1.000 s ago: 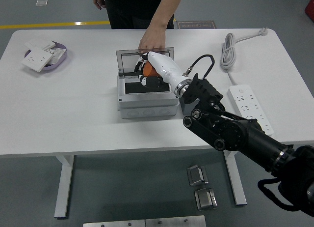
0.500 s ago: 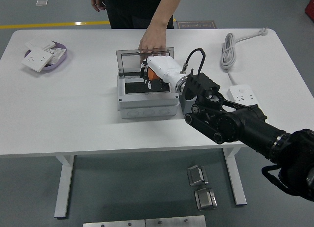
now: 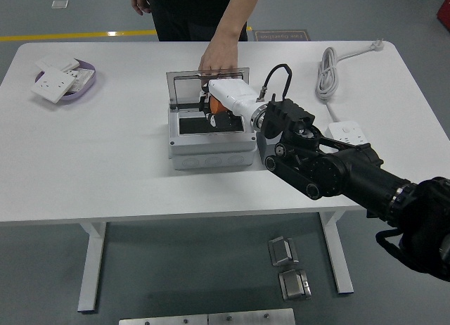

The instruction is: Pick up the cylinder from the cube,place it in the box,flap close box

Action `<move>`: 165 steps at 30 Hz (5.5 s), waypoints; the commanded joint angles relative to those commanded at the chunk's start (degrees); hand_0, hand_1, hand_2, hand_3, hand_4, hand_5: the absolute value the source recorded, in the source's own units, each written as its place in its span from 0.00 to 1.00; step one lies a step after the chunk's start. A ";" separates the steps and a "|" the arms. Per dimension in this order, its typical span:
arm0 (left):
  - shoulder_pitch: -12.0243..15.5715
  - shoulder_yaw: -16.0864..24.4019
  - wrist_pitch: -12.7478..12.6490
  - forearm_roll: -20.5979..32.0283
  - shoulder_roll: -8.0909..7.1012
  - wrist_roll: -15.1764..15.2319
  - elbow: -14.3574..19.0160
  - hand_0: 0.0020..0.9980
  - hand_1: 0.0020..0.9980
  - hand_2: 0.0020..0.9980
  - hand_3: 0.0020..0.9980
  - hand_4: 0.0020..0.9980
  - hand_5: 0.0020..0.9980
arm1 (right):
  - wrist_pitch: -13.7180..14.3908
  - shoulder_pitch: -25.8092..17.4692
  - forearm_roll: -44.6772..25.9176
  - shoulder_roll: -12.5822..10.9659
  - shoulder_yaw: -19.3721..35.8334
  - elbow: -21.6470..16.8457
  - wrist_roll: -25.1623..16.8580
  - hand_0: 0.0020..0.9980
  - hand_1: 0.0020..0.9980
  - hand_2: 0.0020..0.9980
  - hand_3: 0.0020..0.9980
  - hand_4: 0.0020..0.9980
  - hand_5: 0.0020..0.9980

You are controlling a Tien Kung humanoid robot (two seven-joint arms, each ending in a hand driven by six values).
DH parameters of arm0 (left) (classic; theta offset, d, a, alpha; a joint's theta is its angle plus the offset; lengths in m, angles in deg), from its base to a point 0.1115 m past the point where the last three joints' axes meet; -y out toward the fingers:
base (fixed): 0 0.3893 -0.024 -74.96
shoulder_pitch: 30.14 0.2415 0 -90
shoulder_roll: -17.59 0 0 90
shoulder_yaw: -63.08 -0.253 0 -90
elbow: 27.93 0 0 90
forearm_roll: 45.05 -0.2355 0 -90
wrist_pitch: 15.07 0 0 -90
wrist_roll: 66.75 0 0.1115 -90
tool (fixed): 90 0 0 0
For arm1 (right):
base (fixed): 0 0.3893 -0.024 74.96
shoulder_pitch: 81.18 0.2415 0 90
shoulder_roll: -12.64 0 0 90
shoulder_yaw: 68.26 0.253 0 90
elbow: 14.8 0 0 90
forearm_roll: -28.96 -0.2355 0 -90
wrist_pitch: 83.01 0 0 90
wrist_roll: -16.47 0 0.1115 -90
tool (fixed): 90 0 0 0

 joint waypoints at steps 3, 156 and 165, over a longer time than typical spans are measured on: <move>-0.06 0.00 0.02 -0.09 0.00 -0.02 0.00 0.58 0.63 0.59 0.59 0.67 0.29 | -0.16 -0.09 -0.47 0.00 0.03 -0.01 -0.25 0.69 0.67 0.65 0.65 0.35 0.10; 1.08 -0.71 -2.04 -4.23 1.84 1.56 0.00 0.58 0.63 0.58 0.58 0.60 0.22 | 0.50 -7.76 -3.35 -14.28 2.76 -22.41 1.76 0.74 0.70 0.71 0.72 0.71 0.40; 1.07 -0.18 -2.31 -5.02 1.87 1.62 0.00 0.58 0.62 0.57 0.57 0.59 0.22 | 0.93 -8.38 -3.92 -15.21 2.32 -23.83 1.66 0.74 0.70 0.71 0.72 0.70 0.39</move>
